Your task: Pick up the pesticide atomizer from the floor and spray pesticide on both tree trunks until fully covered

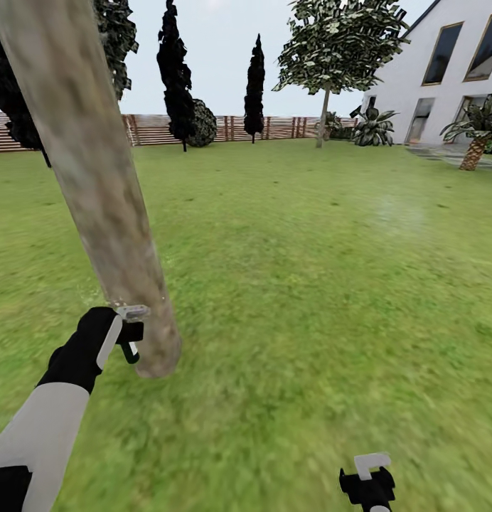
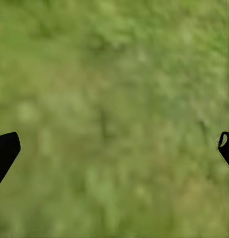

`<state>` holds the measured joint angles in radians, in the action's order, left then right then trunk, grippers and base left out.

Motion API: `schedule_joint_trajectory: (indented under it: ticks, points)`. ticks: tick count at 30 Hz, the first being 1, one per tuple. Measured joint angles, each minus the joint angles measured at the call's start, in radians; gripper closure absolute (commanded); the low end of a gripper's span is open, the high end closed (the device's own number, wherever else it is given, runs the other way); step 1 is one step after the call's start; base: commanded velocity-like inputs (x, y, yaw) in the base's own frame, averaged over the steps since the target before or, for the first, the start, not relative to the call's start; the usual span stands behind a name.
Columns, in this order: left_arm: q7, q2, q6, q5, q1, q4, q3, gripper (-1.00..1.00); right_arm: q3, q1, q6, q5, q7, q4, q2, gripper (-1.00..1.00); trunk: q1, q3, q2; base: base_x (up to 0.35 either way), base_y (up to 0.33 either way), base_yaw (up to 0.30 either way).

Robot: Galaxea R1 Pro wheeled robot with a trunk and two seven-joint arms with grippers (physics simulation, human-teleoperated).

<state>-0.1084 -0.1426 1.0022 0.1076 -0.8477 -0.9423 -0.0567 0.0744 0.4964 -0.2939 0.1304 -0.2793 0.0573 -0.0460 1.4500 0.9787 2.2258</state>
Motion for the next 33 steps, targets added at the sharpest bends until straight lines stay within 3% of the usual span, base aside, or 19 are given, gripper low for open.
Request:
schedule_joint_trajectory:
  ticks: [8,22,33]
  points:
    - [0.0,0.0,0.0,0.0,-0.001,0.0,0.0,1.0,0.0,0.0,0.0,0.0,0.0,0.0,0.001,-1.0,0.0,0.0,0.0,0.012,-0.272,0.022]
    - [0.0,0.004,0.0,0.0,0.0,0.001,0.0,1.0,0.0,0.0,0.0,0.0,-0.001,0.0,0.005,-1.0,0.0,0.0,0.0,0.089,-0.275,0.268]
    - [0.0,0.01,0.0,0.001,0.001,0.003,0.003,1.0,0.0,0.0,0.0,0.0,0.0,0.0,0.005,-1.0,0.0,0.0,0.0,0.229,-0.257,0.021]
